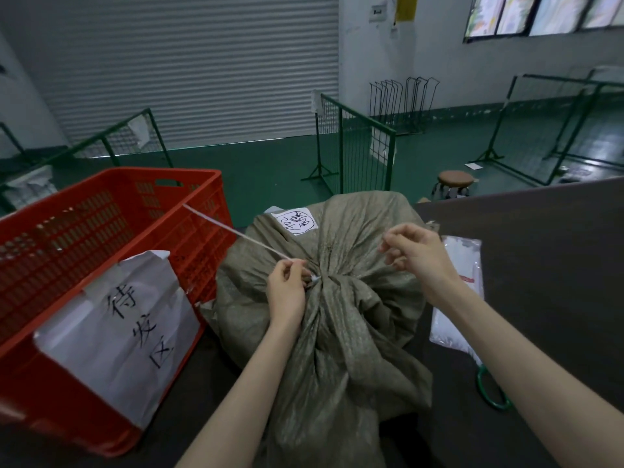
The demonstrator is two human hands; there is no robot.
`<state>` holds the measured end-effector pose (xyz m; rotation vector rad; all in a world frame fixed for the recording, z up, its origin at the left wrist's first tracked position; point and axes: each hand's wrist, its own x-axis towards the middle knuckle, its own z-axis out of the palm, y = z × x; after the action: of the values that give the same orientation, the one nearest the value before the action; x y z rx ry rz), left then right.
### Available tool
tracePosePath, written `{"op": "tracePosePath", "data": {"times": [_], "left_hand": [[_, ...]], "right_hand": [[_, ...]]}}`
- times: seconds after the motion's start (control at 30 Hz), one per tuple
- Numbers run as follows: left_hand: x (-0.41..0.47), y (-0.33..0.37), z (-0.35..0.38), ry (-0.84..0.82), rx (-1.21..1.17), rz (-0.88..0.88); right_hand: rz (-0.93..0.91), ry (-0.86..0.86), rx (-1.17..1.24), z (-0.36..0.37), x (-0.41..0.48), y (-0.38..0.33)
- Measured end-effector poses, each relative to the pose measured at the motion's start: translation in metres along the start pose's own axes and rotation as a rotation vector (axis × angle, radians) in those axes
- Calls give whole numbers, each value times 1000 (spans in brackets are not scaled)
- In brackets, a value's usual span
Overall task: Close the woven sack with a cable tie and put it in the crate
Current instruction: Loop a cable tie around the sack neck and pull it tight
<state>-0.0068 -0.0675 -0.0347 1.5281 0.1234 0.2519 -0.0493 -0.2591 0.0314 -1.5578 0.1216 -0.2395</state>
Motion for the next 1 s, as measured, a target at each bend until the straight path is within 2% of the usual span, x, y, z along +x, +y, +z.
{"op": "tracePosePath", "data": {"times": [0.2, 0.4, 0.57, 0.77, 0.9, 1.0], "left_hand": [[-16, -12, 1, 36, -151, -106], [-30, -15, 5, 42, -223, -80], [-39, -21, 15, 81, -245, -79], [-43, -25, 19, 81, -293, -114], [-46, -26, 20, 95, -316, -119], [-48, -25, 21, 98, -336, -113]], "right_hand": [[47, 104, -139, -33, -12, 46], [95, 280, -413, -88, -31, 95], [241, 406, -657, -136, -48, 132], [538, 259, -1078, -163, -67, 170], [682, 265, -1074, -168, -77, 187], [704, 299, -1043, -169, -80, 193]]}}
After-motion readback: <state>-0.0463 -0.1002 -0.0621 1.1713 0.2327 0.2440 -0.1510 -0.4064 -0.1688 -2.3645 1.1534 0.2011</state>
